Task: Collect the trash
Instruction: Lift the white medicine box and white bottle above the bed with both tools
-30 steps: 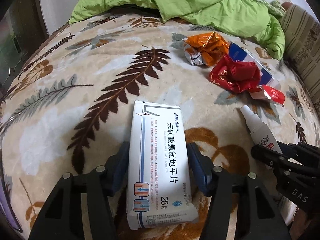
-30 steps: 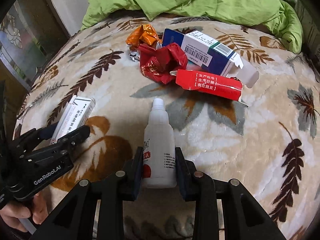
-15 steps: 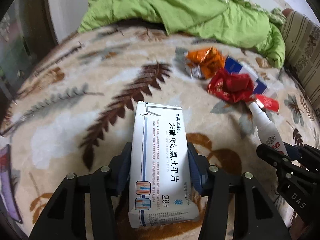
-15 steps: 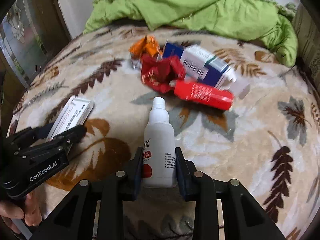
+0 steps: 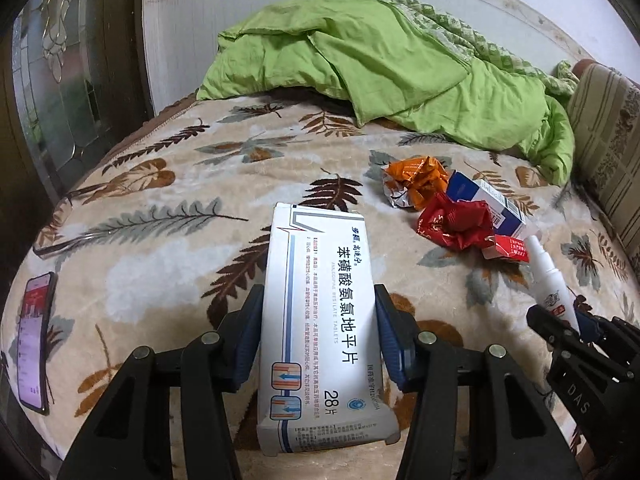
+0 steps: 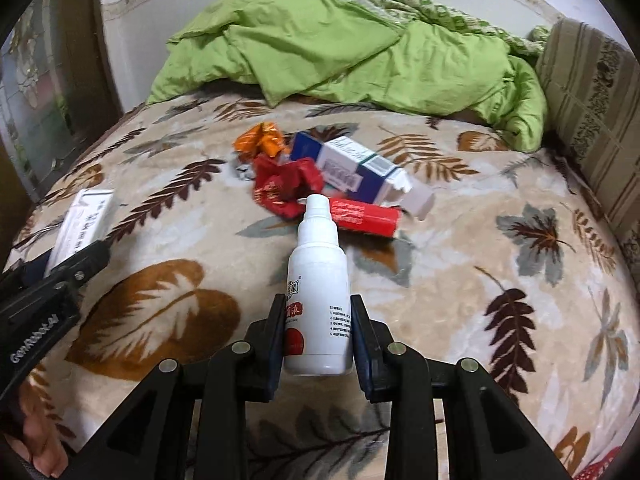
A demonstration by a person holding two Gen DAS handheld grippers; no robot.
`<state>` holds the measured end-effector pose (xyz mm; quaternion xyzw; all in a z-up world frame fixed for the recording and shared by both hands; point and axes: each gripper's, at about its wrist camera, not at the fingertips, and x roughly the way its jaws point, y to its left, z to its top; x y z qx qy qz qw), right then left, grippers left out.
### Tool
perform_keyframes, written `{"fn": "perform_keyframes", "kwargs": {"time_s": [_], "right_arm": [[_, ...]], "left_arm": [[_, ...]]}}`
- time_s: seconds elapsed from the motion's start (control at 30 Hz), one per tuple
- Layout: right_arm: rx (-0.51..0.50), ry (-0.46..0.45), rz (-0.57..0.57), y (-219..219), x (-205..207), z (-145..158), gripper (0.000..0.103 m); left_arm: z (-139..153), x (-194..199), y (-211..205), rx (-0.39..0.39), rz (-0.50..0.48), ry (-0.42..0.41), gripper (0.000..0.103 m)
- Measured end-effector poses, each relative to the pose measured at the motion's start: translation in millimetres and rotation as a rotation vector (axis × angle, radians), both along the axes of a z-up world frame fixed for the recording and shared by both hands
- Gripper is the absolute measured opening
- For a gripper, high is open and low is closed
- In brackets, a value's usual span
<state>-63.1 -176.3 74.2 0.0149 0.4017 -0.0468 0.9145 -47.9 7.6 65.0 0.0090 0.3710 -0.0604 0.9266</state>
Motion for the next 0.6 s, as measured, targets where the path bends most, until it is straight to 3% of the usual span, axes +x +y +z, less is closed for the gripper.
{"fn": "perform_keyframes", "kwargs": {"time_s": [0.3, 0.6], "right_arm": [[-0.063, -0.062, -0.002, 5.1, -5.3, 9.0, 0.031], [-0.026, -0.087, 0.011, 3.8, -7.8, 12.7, 0.031]], "left_arm": [[0.0, -3.6, -6.4, 0.01, -0.022, -0.017, 0.051], [-0.6, -5.0, -10.9, 0.018, -0.036, -0.025, 0.051]]}}
